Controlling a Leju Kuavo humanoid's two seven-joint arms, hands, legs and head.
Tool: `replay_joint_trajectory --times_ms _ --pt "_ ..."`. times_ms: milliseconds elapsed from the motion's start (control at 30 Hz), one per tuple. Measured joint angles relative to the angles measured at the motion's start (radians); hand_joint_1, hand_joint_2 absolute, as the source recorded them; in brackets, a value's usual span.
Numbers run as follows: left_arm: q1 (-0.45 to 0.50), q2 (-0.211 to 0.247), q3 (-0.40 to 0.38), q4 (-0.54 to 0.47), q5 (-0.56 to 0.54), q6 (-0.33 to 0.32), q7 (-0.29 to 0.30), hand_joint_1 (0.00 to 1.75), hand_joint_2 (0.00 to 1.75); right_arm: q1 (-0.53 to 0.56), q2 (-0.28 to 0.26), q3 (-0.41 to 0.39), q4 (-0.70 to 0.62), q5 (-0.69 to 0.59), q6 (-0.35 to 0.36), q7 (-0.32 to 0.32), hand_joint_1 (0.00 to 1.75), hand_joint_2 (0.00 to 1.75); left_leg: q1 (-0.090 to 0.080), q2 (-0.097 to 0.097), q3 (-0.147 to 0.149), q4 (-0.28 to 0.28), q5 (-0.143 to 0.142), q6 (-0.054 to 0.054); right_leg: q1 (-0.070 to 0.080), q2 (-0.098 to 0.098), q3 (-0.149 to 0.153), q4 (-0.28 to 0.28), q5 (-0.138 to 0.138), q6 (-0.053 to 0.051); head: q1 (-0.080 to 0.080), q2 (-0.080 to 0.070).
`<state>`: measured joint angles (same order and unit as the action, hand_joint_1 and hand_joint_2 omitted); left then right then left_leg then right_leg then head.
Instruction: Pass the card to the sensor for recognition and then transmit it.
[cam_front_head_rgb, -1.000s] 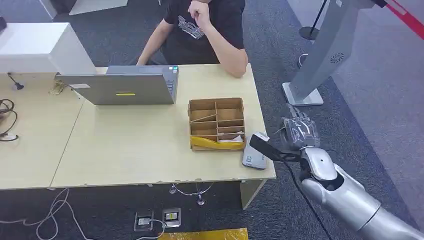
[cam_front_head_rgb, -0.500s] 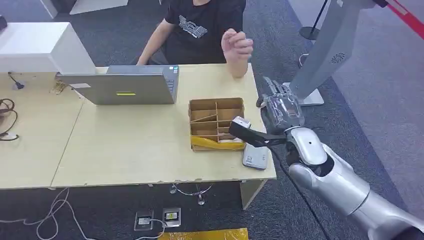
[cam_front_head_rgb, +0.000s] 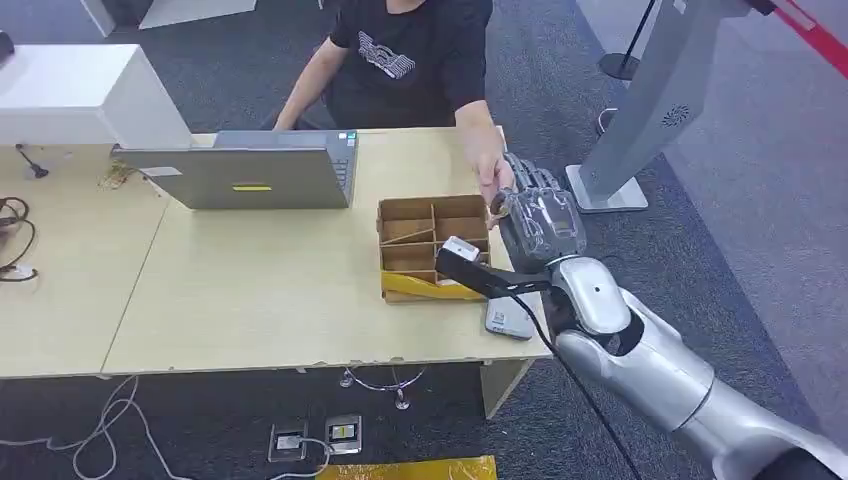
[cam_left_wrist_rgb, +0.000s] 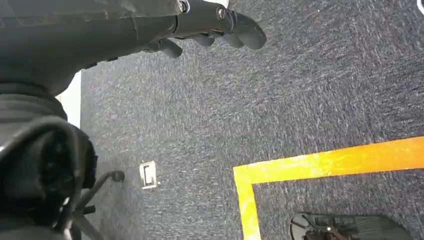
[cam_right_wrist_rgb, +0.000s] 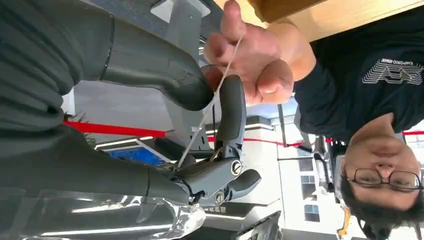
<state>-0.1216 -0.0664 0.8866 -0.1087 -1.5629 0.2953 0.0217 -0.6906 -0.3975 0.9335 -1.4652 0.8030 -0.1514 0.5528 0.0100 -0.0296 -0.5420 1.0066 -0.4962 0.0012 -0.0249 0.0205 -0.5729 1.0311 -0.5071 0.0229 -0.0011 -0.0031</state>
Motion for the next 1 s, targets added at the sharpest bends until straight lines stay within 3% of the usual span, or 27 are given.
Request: replay_joint_trajectory --times_ms 67,100,133,167,200,1000 --pt "0.000 -0.002 0.003 0.000 0.000 0.001 0.000 0.00 0.00 0.000 0.006 0.000 0.004 0.005 0.001 0.000 1.71 1.75 0.000 0.000 0.000 0.000 0.000 0.000 0.000 0.000 0.000 0.000 0.000 0.000 0.000 0.000" --pt "0.000 -0.002 0.005 0.000 0.000 0.002 0.000 0.00 0.00 0.000 0.008 0.000 0.006 0.006 0.002 0.000 1.41 1.75 0.000 0.000 0.000 0.000 0.000 0.000 0.000 -0.001 0.000 0.000 0.000 0.000 0.000 0.000" --pt "0.000 -0.003 0.008 0.000 0.000 0.003 0.000 0.00 0.00 0.000 0.014 0.001 0.008 0.011 0.003 0.000 0.54 1.75 0.000 0.000 0.000 0.000 0.000 0.000 0.000 -0.001 0.000 0.000 0.000 0.000 0.000 0.000" --pt "0.000 -0.004 0.012 0.000 0.000 0.005 0.000 0.00 0.00 0.000 0.017 0.001 0.011 0.014 0.004 -0.001 0.17 1.75 0.000 0.000 0.000 0.000 0.000 0.000 0.000 -0.001 0.000 0.000 0.000 0.000 0.000 0.000" --pt "0.000 -0.005 0.016 0.000 0.000 0.007 0.000 0.00 0.00 0.000 0.021 0.001 0.014 0.017 0.004 -0.002 0.00 1.75 0.000 0.000 0.000 0.000 0.000 0.000 0.000 -0.001 0.000 0.000 0.000 0.000 0.000 0.000" --pt "0.001 -0.008 0.071 0.000 0.000 0.017 0.002 0.00 0.00 0.038 0.062 -0.003 0.039 0.037 0.012 -0.003 0.00 1.75 0.000 0.000 0.000 0.000 0.000 0.000 0.000 -0.001 0.000 0.000 0.000 0.000 0.000 0.000"
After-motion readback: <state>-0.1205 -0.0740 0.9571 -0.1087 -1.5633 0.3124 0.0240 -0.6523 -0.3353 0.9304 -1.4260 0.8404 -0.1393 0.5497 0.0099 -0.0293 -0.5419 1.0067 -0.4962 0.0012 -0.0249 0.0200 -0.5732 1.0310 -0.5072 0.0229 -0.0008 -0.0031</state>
